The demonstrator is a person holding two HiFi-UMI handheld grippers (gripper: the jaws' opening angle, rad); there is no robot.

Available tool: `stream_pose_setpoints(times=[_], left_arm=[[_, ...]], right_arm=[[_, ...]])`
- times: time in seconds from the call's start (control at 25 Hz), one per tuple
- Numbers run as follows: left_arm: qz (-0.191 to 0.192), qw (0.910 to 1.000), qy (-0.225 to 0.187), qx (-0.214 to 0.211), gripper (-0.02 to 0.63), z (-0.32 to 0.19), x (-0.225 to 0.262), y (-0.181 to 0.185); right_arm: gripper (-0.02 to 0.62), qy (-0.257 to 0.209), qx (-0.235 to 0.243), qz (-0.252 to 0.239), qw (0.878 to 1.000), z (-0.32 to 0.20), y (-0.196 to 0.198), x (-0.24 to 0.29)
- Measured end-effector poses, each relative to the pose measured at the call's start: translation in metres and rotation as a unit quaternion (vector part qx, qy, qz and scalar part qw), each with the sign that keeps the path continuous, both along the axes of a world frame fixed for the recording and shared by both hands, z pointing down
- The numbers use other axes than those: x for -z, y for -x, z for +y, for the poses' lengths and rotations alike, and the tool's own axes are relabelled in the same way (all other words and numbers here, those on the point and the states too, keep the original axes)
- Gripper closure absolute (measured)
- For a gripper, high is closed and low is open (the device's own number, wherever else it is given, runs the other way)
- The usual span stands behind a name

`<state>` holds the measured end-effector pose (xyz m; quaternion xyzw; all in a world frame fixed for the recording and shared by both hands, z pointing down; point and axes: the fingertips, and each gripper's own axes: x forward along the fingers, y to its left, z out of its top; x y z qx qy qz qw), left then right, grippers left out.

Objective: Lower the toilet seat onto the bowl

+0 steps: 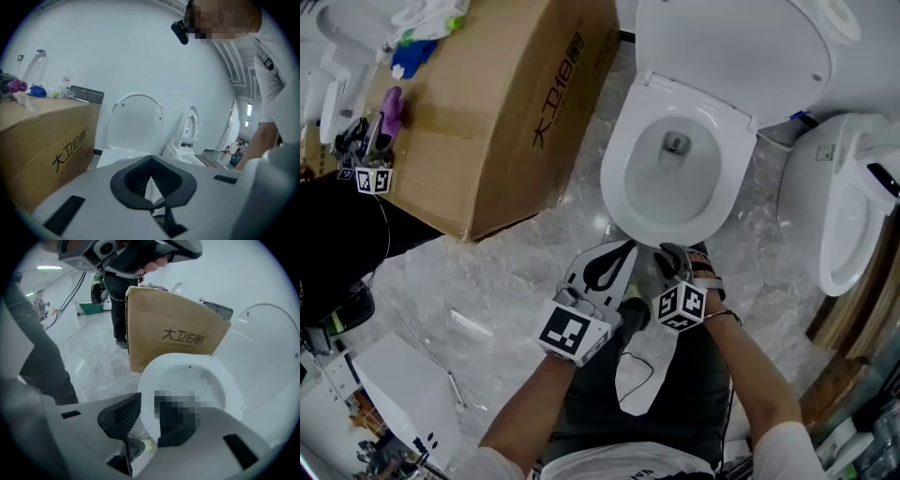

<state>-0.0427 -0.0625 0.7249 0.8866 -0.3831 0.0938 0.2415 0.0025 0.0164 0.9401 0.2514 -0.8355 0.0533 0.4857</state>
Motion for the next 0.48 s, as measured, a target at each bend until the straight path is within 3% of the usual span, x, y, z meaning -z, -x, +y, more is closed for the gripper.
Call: stream_pose_setpoints(times=[0.24, 0.48], left_arm=[[-0.009, 1.0000, -0.002, -0.001, 0.597, 0.006, 0.048, 0.004], [-0.006, 0.9999, -0.008, -0.010, 0.597, 0.018, 0.104, 0.003]], right_arm=[[0.527, -0.007, -0.043, -0.052, 0.998, -0.009, 0.006, 0.085], [0.550, -0.019, -0.053, -0.088, 0.995, -0.009, 0.016, 0.177]])
